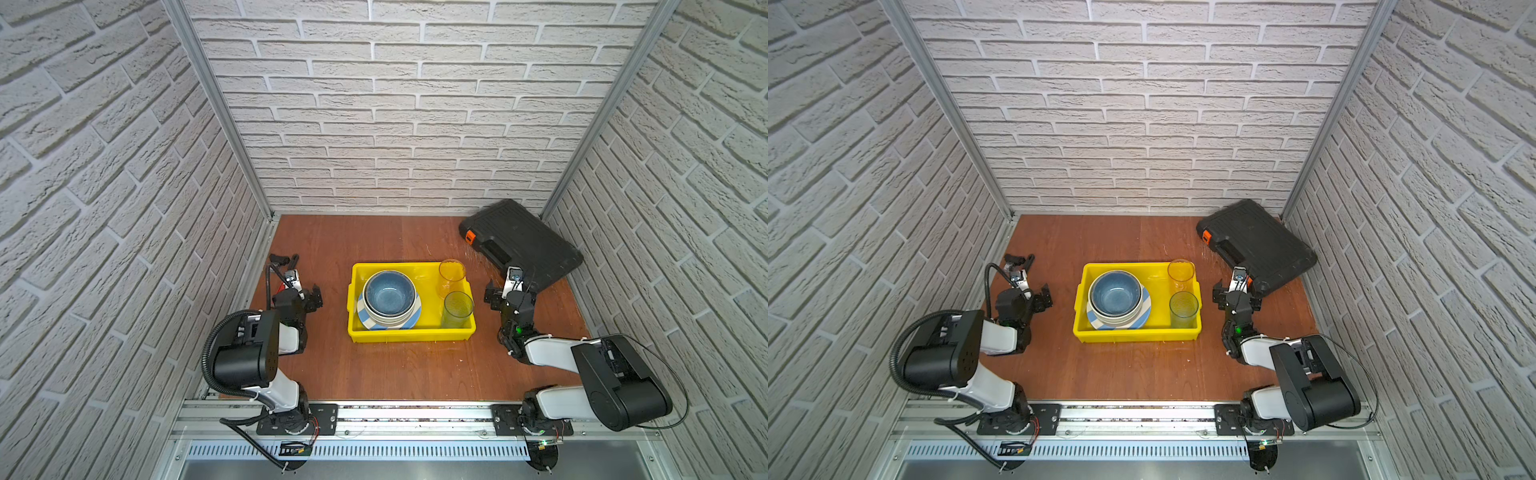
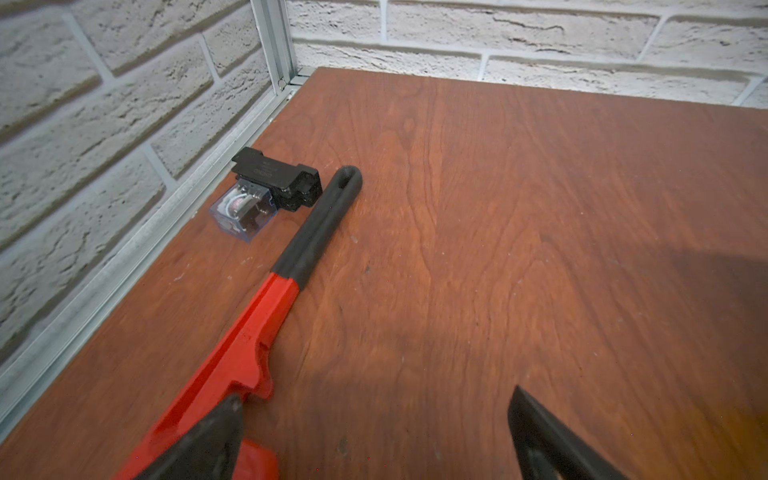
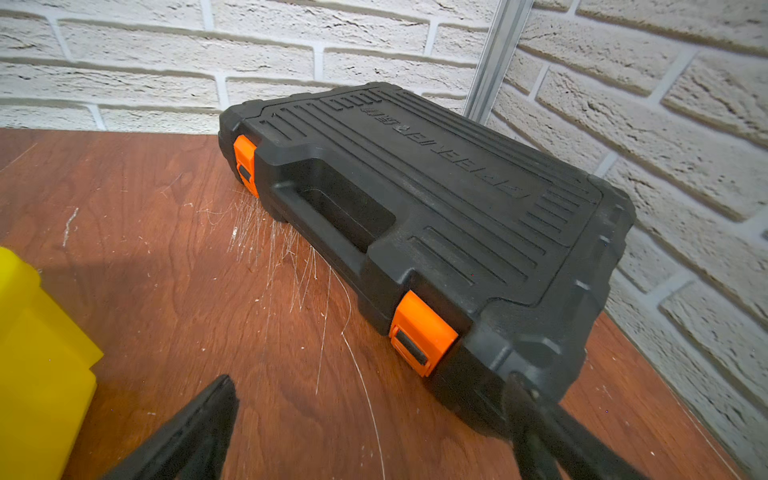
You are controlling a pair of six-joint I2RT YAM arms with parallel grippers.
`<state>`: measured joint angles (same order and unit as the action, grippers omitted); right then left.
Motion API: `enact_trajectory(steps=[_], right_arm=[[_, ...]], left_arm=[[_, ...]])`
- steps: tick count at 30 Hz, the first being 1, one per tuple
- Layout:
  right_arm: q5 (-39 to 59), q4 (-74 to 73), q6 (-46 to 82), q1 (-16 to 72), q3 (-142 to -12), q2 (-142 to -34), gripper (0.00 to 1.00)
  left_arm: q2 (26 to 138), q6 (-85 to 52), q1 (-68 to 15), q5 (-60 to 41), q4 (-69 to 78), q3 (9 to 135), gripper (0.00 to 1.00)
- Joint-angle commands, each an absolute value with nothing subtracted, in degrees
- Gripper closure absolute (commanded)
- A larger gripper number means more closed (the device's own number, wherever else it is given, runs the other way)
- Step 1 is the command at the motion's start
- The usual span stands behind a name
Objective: Place the mixed dishes into the plastic bin
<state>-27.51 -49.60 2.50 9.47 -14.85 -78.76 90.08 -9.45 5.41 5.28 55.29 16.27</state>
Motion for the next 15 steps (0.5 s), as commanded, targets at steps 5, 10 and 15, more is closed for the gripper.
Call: enact_trajectory(steps=[5, 10, 15], right_arm=[[-22.55, -52.03, 0.35, 9.05, -16.87, -80.11, 0.0], [-20.81, -52.18, -0.21, 9.04, -17.18, -80.8, 0.0], [-19.93, -51.39, -0.44, 8.95, -17.75, -81.21, 0.0]], left_arm=[[89.96, -8.84, 5.27, 6.72, 57.1, 19.6, 0.02], [90.01, -8.48, 4.82, 7.63, 56.74, 19.9, 0.02], [90.0, -7.08, 3.23, 9.72, 54.24, 21.29, 0.02]])
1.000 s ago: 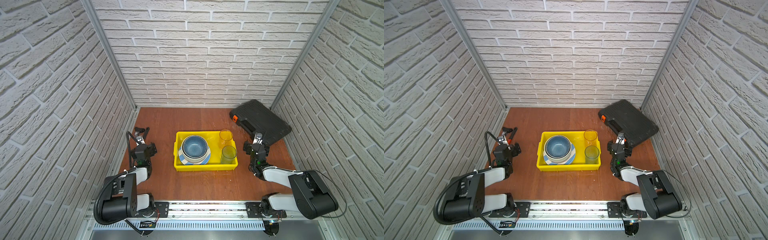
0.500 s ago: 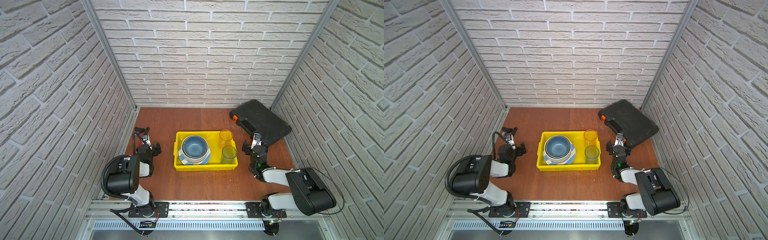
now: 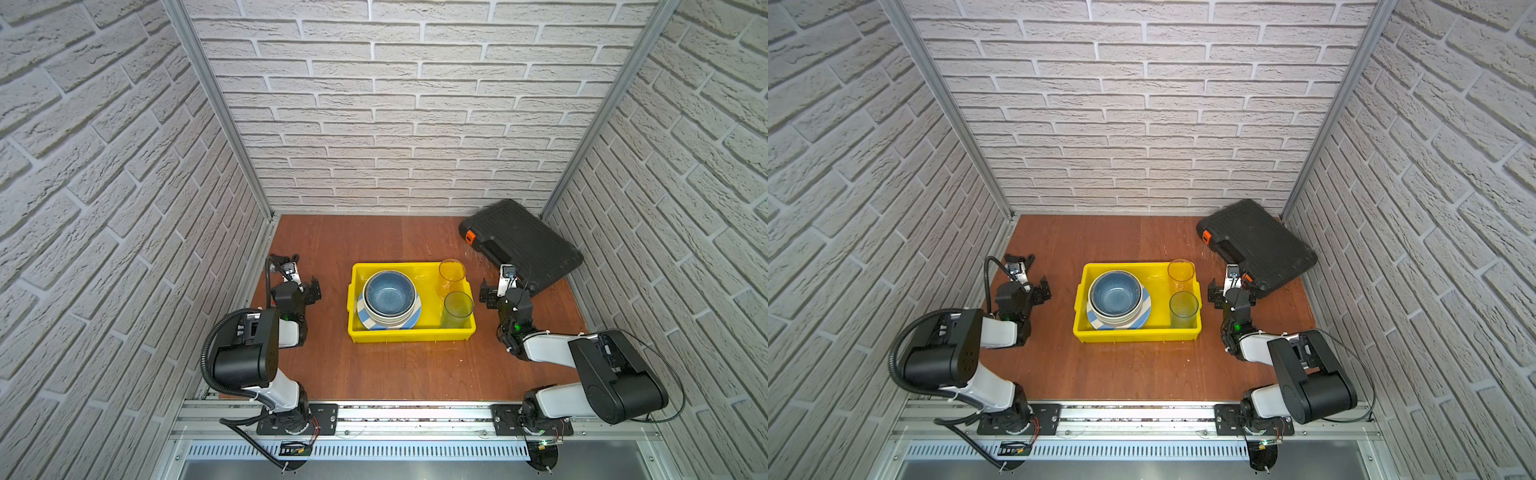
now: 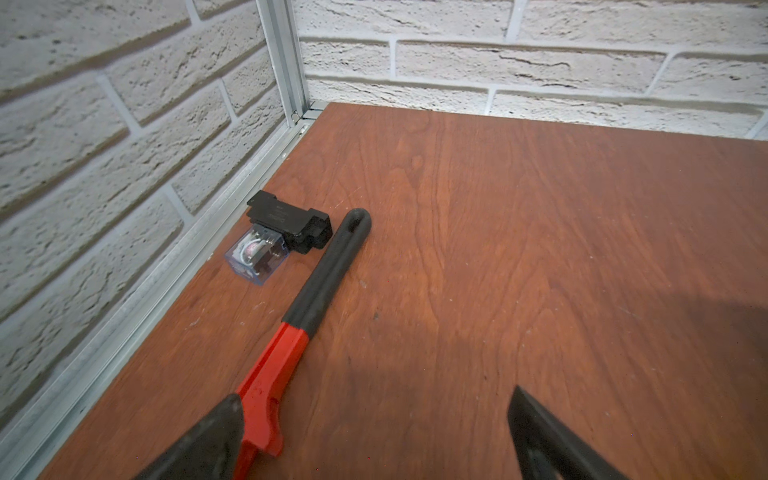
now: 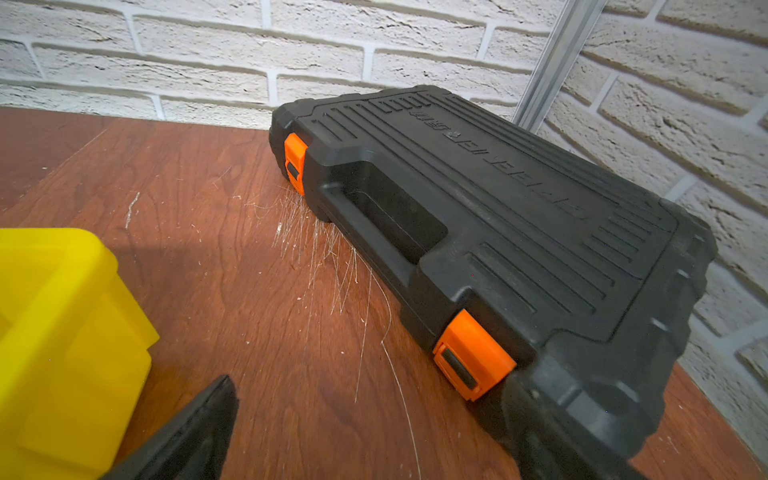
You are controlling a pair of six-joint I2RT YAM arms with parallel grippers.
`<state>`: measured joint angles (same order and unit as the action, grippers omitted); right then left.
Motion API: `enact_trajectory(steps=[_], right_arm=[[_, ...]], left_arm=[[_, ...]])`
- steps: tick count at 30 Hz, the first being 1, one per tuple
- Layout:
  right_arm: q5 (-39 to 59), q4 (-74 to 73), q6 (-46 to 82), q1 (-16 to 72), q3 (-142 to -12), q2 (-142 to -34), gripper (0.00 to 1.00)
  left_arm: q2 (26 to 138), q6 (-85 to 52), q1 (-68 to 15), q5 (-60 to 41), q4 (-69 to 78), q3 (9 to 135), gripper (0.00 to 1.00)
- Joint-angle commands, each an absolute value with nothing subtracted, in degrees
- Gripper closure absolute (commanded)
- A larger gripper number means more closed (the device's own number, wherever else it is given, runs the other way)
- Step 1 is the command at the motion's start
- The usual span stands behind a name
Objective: Place the mixed dishes into the plastic bin
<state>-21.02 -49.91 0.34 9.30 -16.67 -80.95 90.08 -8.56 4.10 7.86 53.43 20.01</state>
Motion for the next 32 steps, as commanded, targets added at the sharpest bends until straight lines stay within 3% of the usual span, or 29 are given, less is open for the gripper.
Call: enact_trajectory(steps=[1, 6, 11, 32], right_arm=[[-19.46, -51.42, -0.48, 8.84, -17.75, -81.21, 0.0], [-16.33, -57.55, -0.09, 7.46, -16.96, -86.14, 0.0], [-12.54, -53.88, 1.73, 4.84, -18.55, -85.9, 0.0], [-11.87, -52.12, 1.55, 4.75, -18.72, -84.9, 0.0]], left_arm=[[90.08, -7.11, 3.14, 9.67, 54.34, 21.31, 0.02], [90.13, -7.06, 3.18, 9.61, 54.35, 21.31, 0.02], [90.09, -7.12, 3.25, 9.67, 54.4, 21.28, 0.02], [90.23, -7.05, 3.28, 9.44, 54.21, 21.36, 0.02]])
